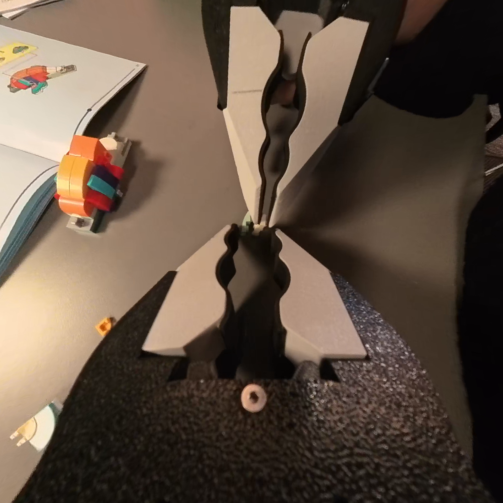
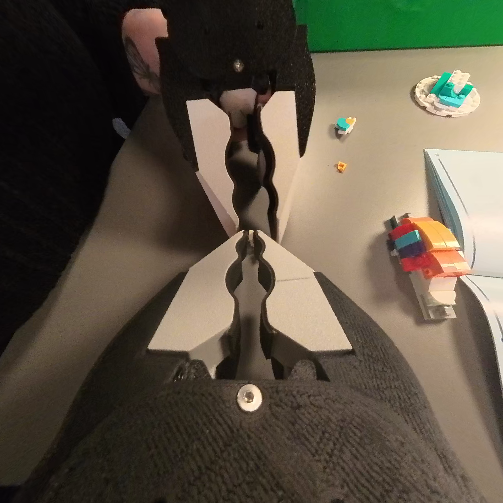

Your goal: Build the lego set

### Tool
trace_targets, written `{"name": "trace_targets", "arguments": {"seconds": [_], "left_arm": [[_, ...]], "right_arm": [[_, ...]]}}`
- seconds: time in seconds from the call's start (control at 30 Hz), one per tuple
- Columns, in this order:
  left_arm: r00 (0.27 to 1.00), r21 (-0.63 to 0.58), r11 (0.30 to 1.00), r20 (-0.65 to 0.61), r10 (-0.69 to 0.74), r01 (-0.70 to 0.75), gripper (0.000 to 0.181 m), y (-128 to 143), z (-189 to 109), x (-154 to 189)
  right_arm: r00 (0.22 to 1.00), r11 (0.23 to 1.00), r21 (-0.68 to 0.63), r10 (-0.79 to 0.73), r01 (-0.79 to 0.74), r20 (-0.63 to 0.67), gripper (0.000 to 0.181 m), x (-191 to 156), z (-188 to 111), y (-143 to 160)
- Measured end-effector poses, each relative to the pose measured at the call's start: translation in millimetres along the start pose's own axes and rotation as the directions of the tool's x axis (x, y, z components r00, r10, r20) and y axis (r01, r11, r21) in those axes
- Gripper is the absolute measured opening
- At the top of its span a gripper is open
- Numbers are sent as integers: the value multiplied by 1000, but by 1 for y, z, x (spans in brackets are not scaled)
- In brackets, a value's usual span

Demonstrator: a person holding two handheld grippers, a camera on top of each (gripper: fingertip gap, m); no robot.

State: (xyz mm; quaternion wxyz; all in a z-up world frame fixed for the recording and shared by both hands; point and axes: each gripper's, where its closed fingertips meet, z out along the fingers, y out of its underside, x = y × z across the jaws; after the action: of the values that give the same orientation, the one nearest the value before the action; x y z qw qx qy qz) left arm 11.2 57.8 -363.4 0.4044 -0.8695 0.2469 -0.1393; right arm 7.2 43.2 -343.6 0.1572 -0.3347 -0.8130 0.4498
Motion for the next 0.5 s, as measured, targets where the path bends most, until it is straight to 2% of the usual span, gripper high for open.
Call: {"name": "trace_targets", "arguments": {"seconds": [0.5], "left_arm": [[1000, 5, 1000, -9, 14, -14, 18, -1, 1, -1]], "right_arm": [[1000, 1000, 0, 15, -15, 7, 3, 2, -2, 1]]}}
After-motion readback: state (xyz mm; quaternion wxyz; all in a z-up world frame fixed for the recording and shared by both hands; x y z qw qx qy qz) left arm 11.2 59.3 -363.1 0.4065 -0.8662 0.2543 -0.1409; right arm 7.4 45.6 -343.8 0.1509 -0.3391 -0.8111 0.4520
